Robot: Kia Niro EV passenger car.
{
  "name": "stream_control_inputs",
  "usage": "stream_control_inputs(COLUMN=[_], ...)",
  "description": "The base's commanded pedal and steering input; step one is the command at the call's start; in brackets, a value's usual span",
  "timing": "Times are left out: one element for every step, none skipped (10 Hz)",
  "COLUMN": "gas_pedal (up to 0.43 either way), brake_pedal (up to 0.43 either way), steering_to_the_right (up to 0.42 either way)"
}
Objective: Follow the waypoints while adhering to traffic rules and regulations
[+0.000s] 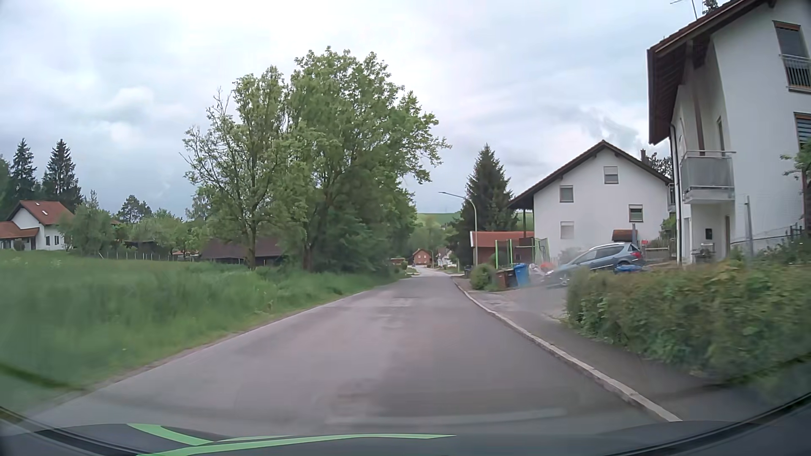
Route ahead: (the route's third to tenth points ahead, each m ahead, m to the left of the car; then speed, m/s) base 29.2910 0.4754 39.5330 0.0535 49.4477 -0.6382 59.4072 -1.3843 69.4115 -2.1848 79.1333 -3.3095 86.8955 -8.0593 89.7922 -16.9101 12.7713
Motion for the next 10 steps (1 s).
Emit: stream_control_inputs(gas_pedal=[0.000,0.000,0.000,0.000,0.000,0.000,0.000,0.000,0.000,0.000], brake_pedal=[0.030,0.043,0.055,0.061,0.073,0.085,0.091,0.104,0.116,0.128], steering_to_the_right=[0.015,0.015,0.015,0.015,0.015,0.015,0.014,0.014,0.014,0.012])
